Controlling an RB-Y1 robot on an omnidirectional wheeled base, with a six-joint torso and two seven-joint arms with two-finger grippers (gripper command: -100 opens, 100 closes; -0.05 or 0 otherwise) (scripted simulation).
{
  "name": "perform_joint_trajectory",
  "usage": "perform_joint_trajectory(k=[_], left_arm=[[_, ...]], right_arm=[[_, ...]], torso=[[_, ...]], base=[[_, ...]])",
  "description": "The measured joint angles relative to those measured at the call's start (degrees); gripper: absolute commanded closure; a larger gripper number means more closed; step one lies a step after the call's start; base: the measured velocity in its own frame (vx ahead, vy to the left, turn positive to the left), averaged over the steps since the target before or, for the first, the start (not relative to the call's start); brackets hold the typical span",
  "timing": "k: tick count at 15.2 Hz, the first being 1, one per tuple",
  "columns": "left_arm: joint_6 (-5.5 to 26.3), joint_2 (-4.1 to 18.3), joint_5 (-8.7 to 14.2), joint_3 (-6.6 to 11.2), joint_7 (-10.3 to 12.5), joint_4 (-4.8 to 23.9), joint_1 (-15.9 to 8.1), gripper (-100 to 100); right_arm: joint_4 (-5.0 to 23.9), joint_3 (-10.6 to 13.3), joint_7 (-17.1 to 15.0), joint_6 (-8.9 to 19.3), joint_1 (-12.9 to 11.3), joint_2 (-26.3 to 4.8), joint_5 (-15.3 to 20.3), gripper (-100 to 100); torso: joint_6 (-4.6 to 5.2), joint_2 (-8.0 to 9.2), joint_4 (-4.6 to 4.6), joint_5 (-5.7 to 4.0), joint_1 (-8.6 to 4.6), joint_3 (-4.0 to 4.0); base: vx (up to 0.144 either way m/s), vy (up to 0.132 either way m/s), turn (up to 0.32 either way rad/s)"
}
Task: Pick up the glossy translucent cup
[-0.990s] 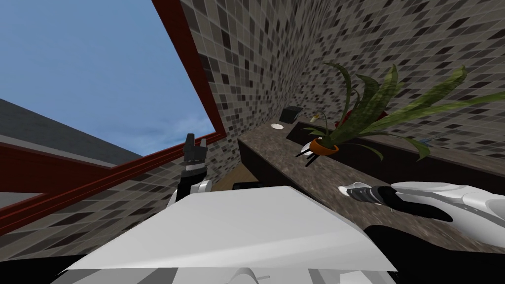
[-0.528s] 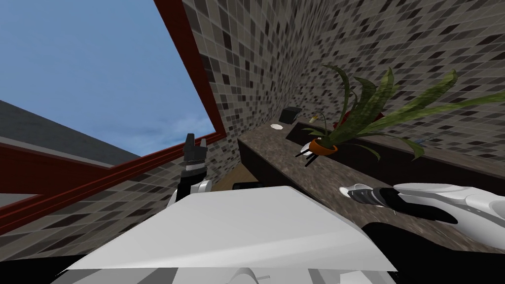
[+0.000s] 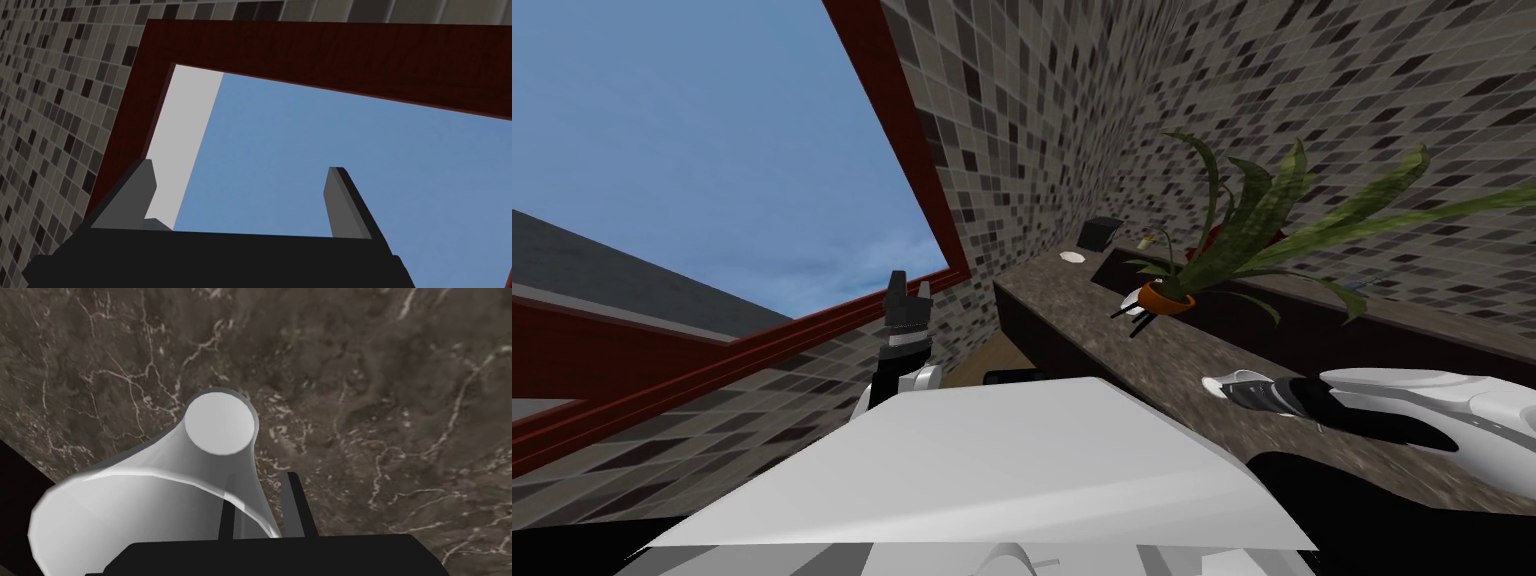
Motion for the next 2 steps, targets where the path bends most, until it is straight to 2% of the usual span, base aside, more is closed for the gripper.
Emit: perform_joint_trajectory(k=[2], left_arm=[[0.00, 0.00, 0.00, 0.00, 0.00, 0.00, 0.00, 0]], right_arm=[[0.55, -0.55, -0.15, -0.74, 0.34, 0.13, 0.35, 100]], torso=[[0.00, 0.01, 0.00, -0.02, -0.02, 0.00]], base=[[0.000, 0.000, 0.000]])
